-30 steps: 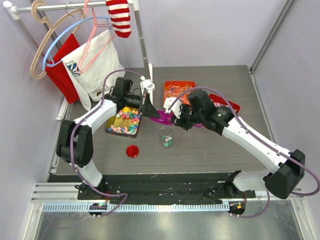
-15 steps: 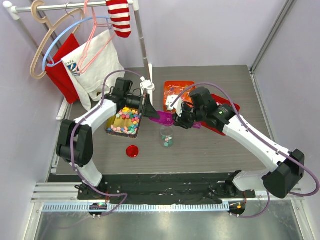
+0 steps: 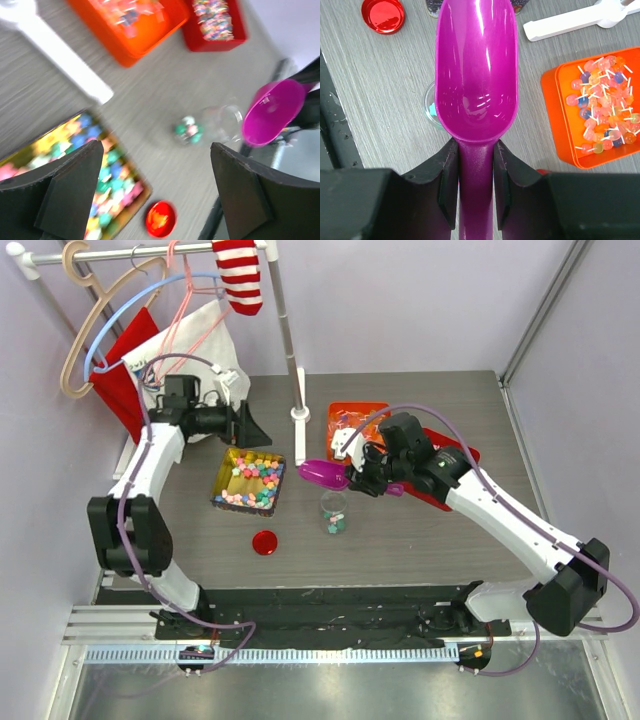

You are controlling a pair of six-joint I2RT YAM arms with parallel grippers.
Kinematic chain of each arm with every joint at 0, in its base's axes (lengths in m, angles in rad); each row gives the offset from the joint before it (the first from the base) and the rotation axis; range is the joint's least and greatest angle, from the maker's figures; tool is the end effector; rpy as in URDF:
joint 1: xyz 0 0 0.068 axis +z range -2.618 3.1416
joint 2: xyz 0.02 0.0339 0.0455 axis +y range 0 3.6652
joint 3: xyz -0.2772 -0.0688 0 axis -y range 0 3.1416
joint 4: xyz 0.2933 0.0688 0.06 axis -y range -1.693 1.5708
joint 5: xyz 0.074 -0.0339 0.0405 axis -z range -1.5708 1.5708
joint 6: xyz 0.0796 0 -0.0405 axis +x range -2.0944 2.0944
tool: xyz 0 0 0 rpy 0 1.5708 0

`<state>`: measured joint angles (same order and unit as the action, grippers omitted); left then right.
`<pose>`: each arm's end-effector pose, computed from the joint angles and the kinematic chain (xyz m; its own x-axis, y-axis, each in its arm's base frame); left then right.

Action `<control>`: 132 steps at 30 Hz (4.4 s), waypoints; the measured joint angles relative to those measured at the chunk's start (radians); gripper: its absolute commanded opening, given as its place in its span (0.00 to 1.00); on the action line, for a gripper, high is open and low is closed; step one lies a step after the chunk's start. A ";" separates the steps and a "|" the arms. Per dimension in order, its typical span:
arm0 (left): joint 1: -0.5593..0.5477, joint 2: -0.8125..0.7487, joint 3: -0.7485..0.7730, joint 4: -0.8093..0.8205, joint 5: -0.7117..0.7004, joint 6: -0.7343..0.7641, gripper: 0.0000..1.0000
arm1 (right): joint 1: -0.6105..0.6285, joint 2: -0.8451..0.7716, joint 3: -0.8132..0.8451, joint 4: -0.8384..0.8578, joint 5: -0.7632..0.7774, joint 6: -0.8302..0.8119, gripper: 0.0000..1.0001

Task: Pack the candies
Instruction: Adjust the spatula, then adjust the storage box at the center of the board.

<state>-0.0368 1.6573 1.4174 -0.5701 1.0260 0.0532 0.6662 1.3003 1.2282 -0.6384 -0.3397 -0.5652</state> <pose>0.4198 -0.0836 0.2948 -0.6904 0.0530 -0.7215 0.6460 0.4941 -0.5819 0.2633 0.2407 0.3221 -0.0146 -0.6538 -0.7565 -0.9344 0.2783 -0.2225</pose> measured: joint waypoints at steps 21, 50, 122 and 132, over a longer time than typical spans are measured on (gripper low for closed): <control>0.281 -0.206 -0.313 -0.071 -0.397 0.218 1.00 | 0.000 0.145 0.185 -0.045 0.076 -0.008 0.01; 0.257 -0.114 -0.393 0.065 -0.568 0.193 0.88 | 0.035 0.181 0.223 -0.043 0.145 0.000 0.01; 0.172 0.181 -0.237 0.098 -0.203 0.045 0.00 | 0.172 0.421 0.732 -0.243 0.253 0.076 0.01; 0.167 -0.049 -0.445 0.401 -0.328 -0.087 0.00 | 0.271 0.422 0.730 -0.251 0.469 0.013 0.01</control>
<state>0.1299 1.6085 0.9726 -0.1688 0.6975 -0.0338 0.9375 1.7218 1.9579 -0.8898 0.1291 -0.5522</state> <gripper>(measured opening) 0.026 0.333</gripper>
